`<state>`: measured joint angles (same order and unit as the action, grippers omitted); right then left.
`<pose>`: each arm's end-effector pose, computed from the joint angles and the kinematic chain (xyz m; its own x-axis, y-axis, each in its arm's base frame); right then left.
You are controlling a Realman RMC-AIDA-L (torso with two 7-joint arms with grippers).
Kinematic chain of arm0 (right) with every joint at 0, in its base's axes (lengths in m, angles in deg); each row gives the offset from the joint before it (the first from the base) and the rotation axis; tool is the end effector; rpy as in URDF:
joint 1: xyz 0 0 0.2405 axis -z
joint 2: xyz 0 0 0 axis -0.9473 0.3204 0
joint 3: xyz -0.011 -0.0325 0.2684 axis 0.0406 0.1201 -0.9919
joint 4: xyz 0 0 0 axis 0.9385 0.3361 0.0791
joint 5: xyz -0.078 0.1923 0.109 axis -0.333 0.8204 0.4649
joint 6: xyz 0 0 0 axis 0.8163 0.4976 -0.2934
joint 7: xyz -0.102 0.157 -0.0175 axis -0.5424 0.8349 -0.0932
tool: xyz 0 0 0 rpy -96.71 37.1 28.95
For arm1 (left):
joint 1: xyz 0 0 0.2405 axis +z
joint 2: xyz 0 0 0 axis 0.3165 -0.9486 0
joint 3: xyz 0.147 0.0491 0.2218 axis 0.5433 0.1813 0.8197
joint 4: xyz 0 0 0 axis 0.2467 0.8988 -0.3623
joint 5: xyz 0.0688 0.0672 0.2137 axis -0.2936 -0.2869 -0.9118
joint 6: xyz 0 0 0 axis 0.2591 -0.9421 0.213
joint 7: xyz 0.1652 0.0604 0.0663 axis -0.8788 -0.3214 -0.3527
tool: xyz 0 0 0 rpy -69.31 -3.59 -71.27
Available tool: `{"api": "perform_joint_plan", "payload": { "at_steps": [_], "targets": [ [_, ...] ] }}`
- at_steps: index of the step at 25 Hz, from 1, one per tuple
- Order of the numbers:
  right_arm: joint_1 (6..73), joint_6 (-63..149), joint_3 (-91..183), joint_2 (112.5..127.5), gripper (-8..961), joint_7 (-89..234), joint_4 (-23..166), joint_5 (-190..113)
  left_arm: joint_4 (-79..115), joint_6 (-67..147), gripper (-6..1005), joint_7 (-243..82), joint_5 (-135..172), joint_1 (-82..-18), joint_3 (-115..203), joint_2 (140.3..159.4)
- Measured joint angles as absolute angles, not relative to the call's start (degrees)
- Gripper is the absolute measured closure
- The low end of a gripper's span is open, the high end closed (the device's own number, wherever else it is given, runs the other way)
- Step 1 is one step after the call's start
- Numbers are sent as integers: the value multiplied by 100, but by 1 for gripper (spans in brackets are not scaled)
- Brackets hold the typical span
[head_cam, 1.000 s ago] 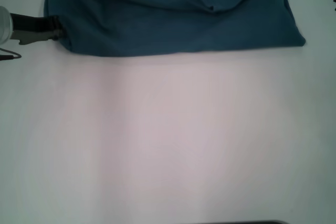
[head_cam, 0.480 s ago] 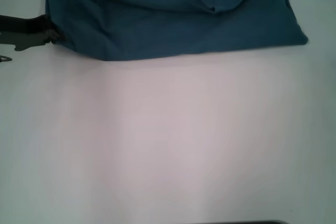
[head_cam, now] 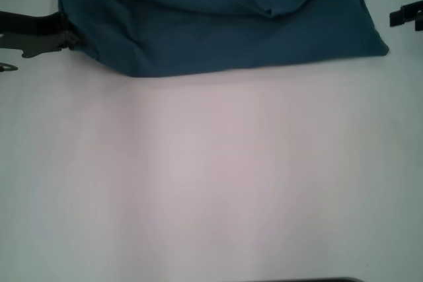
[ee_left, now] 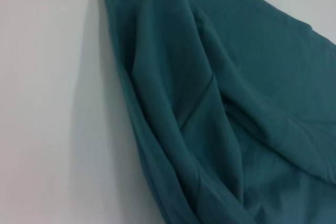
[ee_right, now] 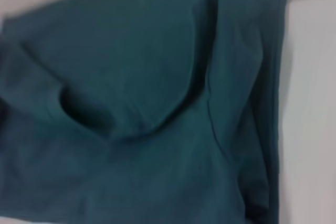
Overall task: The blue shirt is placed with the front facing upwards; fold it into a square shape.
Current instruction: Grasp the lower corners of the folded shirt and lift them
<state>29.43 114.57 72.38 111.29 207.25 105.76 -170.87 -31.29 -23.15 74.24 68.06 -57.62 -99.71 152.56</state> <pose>0.3399 0.4508 0.0800 0.3055 -0.8918 -0.3337 -0.9250 -0.1948 -0.3264 -0.2995 0.4541 -0.0055 0.1058 0.8840 0.4553 0.9811 -0.0183 -0.1924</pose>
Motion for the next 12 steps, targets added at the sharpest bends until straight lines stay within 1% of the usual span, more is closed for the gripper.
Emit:
{"api": "perform_joint_plan", "payload": {
  "at_steps": [4, 8, 12],
  "targets": [
    [2659, 11430, 7404, 11183, 207, 21160, 10577, -17636, -3168, -2326, 957, 7408, 6810, -5776, -9972, 15280],
    [2649, 11284, 7625, 11226, 209, 21459, 10578, -17717, -3174, -2328, 957, 7391, 6812, -5779, -9972, 15288],
    [2708, 10914, 7680, 11348, 211, 21463, 10566, -17700, -3172, -2309, 957, 7387, 6813, -5765, -9953, 15293]
  ]
}}
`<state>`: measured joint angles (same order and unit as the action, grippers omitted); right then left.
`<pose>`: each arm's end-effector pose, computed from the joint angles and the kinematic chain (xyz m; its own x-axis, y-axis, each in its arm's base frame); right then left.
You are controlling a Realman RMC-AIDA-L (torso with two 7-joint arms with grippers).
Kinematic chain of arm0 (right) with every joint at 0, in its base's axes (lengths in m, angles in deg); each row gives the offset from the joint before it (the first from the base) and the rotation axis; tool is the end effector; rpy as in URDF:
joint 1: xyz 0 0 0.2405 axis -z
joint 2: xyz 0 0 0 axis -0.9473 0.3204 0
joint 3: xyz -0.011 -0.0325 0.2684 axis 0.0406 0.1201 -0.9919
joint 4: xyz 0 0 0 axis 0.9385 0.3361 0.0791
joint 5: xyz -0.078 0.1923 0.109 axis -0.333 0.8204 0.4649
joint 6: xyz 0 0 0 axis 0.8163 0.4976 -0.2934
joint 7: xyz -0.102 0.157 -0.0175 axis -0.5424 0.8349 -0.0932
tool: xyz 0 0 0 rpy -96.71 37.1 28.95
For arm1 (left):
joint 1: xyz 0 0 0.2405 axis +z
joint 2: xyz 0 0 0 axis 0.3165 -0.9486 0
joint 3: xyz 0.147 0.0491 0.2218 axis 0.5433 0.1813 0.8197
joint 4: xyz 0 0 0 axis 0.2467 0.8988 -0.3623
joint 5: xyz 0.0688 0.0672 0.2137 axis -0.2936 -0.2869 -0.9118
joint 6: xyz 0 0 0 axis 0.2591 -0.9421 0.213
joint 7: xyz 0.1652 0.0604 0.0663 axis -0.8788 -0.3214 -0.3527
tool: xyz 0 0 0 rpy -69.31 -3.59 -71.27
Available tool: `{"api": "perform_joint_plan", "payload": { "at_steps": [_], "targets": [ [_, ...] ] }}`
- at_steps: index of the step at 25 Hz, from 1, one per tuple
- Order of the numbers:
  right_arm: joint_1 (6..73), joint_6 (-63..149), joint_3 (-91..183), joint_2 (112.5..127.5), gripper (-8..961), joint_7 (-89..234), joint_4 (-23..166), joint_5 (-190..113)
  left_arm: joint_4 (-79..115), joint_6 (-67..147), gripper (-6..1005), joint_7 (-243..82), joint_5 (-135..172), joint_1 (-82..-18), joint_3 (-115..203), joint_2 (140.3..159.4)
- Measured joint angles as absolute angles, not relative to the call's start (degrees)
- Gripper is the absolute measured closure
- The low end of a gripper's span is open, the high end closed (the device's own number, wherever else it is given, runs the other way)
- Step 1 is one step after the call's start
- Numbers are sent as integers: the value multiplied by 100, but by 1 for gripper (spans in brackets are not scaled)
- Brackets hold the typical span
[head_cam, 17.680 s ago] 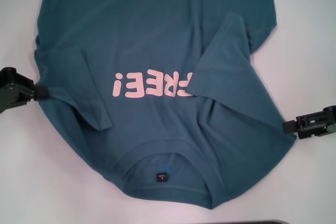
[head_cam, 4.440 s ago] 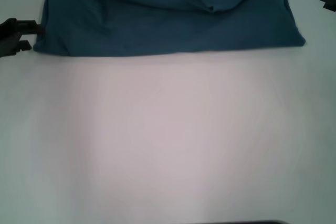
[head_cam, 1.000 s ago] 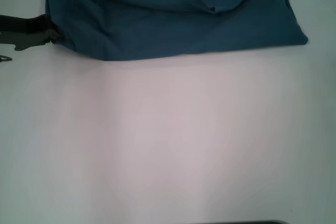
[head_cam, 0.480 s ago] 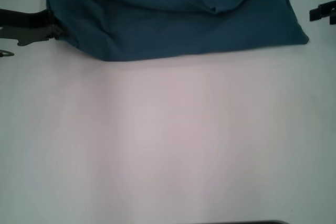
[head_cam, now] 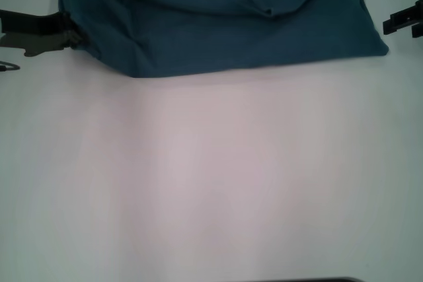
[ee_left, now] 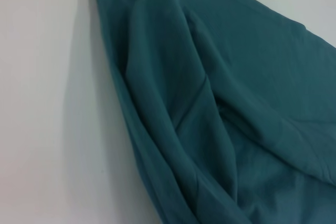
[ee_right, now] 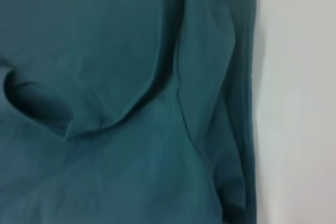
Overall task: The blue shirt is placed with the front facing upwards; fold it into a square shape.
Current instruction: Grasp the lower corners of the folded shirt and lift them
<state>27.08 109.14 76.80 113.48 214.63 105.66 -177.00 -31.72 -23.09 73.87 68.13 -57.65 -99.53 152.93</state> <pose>0.3397 0.4632 0.0609 0.2735 -0.9139 -0.2998 -0.8969 -0.1297 -0.4228 -0.2967 0.4545 -0.0072 0.1174 0.8829 0.4546 0.9805 -0.0304 -0.1943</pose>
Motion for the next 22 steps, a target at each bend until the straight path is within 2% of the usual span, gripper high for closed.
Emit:
{"api": "perform_joint_plan", "payload": {
  "at_steps": [6, 11, 22],
  "targets": [
    [2712, 10411, 7803, 11531, 213, 21367, 10398, -17704, -3171, -2291, 958, 7385, 6813, -5758, -9958, 15309],
    [2687, 10210, 7777, 11573, 215, 21353, 10216, -17662, -3174, -2281, 958, 7383, 6812, -5755, -9949, 15325],
    [2615, 9849, 7849, 11775, 220, 21205, 10050, -17588, -3171, -2268, 958, 7383, 6812, -5747, -9957, 15341]
  ]
}}
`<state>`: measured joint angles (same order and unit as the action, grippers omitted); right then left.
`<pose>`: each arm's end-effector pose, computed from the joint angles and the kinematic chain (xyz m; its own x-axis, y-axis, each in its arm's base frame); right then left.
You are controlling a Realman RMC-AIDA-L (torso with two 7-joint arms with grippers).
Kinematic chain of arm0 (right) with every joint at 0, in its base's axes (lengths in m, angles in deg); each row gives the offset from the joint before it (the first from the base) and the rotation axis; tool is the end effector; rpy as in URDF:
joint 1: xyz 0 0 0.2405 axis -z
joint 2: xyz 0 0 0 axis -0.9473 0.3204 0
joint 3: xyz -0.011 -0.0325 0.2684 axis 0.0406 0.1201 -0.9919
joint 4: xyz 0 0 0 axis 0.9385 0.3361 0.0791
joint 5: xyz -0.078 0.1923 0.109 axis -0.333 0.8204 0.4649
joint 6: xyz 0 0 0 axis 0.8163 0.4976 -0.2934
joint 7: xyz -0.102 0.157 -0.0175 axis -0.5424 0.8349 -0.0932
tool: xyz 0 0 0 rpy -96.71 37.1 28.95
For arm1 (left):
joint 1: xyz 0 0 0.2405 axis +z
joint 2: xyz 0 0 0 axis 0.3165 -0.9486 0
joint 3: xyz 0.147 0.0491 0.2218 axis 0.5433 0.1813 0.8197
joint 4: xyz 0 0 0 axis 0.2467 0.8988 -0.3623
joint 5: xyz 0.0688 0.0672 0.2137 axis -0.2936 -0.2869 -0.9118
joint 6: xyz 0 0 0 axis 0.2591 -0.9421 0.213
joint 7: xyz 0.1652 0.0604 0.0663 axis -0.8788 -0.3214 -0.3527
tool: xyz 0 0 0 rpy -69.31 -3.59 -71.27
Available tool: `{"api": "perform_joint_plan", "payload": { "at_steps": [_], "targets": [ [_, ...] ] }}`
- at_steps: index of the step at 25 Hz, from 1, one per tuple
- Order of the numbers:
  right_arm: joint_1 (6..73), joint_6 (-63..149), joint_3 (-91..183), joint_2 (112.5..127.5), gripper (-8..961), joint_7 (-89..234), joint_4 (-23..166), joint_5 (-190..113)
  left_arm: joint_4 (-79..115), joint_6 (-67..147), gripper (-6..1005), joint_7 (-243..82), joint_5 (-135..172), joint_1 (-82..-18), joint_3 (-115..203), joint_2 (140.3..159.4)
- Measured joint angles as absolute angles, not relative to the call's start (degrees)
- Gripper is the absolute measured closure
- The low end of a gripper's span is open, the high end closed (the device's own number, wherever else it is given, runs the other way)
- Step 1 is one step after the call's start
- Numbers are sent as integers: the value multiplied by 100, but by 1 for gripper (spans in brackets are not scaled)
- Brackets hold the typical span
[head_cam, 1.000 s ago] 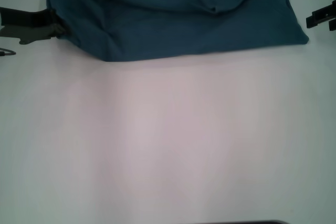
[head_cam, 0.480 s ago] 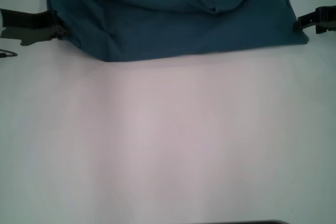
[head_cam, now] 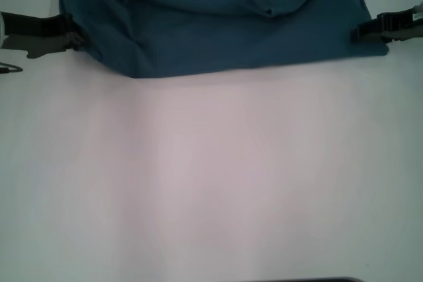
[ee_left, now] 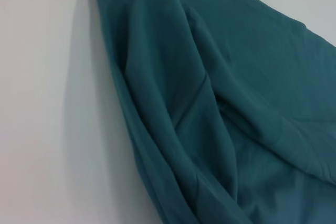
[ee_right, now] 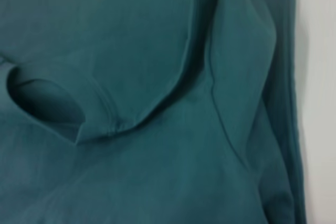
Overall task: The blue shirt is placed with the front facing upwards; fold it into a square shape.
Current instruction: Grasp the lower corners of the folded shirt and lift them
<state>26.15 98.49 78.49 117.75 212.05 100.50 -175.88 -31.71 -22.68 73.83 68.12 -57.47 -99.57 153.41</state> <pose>0.3392 0.4709 0.0092 0.3149 -0.8939 -0.3191 -0.8871 -0.1576 -0.4338 -0.2970 0.4533 -0.0108 0.1128 0.8825 0.4565 0.9813 -0.0270 -0.1905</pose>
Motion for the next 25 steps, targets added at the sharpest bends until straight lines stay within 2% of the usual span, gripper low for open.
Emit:
{"api": "perform_joint_plan", "payload": {
  "at_steps": [13, 25],
  "targets": [
    [2559, 9824, 7925, 11909, 226, 21185, 10042, -17600, -3171, -2278, 958, 7383, 6812, -5767, -9944, 15350],
    [2587, 9976, 7935, 11842, 442, 21279, 10145, -17680, -3175, -2295, 957, 7383, 6812, -5798, -9958, 15355]
  ]
}}
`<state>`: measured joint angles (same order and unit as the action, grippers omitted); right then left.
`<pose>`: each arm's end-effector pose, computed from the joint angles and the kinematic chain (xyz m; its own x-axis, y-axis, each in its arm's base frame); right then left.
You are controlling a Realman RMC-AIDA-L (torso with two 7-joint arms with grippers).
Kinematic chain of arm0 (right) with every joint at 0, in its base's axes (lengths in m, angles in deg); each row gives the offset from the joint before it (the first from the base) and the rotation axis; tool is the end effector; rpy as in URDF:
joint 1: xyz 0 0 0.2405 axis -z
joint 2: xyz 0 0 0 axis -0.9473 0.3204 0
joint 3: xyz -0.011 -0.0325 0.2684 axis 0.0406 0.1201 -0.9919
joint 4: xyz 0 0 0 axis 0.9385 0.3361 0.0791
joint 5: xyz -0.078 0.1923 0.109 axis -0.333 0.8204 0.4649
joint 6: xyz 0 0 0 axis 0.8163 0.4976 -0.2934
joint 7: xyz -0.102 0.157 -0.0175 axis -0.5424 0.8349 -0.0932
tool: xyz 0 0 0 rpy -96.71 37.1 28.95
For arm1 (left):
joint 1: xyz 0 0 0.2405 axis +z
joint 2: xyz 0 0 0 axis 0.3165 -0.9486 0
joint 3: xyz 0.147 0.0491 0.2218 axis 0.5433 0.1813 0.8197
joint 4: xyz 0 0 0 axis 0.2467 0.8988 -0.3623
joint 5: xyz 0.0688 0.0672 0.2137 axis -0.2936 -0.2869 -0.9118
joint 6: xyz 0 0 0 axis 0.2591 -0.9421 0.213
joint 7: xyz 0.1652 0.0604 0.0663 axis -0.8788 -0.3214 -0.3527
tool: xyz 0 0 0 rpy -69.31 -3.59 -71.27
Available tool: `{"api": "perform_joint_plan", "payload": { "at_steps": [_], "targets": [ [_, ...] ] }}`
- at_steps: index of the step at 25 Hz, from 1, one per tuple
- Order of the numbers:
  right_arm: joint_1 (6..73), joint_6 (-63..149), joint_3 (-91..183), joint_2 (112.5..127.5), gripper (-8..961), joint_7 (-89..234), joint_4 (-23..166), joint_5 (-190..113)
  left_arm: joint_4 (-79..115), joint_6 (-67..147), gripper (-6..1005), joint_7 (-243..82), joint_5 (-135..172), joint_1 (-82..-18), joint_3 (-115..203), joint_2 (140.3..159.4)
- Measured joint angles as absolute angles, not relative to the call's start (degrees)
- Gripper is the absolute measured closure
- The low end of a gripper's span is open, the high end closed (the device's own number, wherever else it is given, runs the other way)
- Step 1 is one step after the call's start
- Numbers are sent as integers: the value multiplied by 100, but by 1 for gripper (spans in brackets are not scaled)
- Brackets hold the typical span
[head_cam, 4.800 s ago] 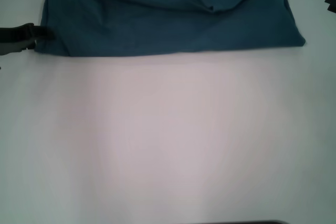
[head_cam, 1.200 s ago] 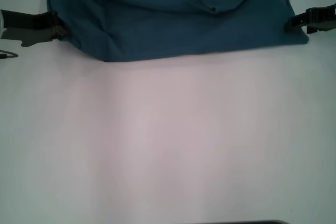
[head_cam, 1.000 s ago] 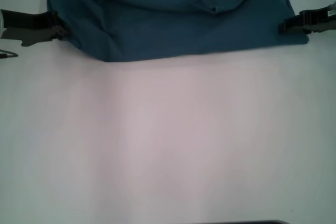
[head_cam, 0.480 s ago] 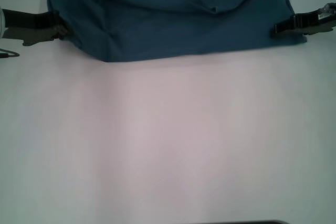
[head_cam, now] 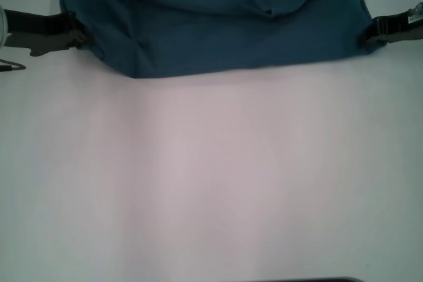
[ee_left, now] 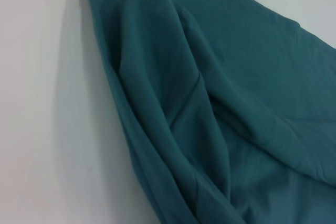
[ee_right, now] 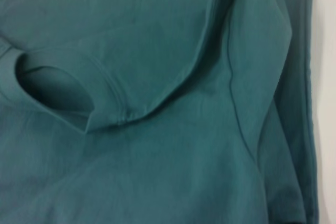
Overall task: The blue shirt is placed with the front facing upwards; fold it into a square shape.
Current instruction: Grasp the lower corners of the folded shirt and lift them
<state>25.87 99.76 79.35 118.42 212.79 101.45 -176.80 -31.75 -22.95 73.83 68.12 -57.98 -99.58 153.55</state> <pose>0.3340 0.4688 0.0040 0.3212 -0.9012 -0.2909 -0.8829 -0.1738 -0.4362 -0.2921 0.4550 -0.0123 0.1196 0.8839 0.4522 0.9817 -0.0371 -0.1870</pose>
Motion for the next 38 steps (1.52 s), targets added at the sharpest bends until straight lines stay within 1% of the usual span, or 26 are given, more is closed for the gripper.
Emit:
{"api": "perform_joint_plan", "payload": {
  "at_steps": [5, 10, 16, 21, 24, 26, 27, 31, 37, 38],
  "targets": [
    [2606, 9989, 7939, 11829, 624, 21312, 10221, -17697, -3190, -2327, 957, 7389, 6812, -5800, -9976, 15356],
    [2620, 10134, 7932, 11797, 856, 21321, 10334, -17701, -3154, -2379, 958, 7397, 6804, -5813, -9931, 15279],
    [2606, 10807, 7933, 11744, 917, 21426, 10552, -17706, -3165, -2871, 958, 7301, 6763, -5838, -9903, 15133],
    [2643, 11807, 7945, 11760, 909, 21436, 10998, -17712, -3221, -3800, 957, 7214, 6761, -5794, -9901, 14925],
    [2674, 12393, 8050, 11757, 905, 21447, 11132, -17793, -3249, -4347, 957, 7174, 6756, -5744, -9902, 14827],
    [2679, 12731, 8162, 11768, 902, 21452, 11189, -17938, -3270, -4563, 957, 7140, 6756, -5725, -9901, 14804],
    [2684, 12917, 8224, 11797, 900, 21453, 11221, -18026, -3270, -4563, 957, 7140, 6756, -5725, -9901, 14804],
    [2750, 13575, 8386, 11959, 894, 21410, 11436, -18300, -3603, -5688, 957, 7022, 6732, -5459, -9900, 14779],
    [3044, 14456, 8652, 12197, 885, 21305, 12022, -18348, -3865, -6327, 957, 7012, 6290, -5164, -9837, 14827],
    [3086, 14565, 8702, 12218, 883, 21275, 12062, -18349, -3868, -6421, 957, 7007, 6198, -5131, -9793, 14826]
  ]
}}
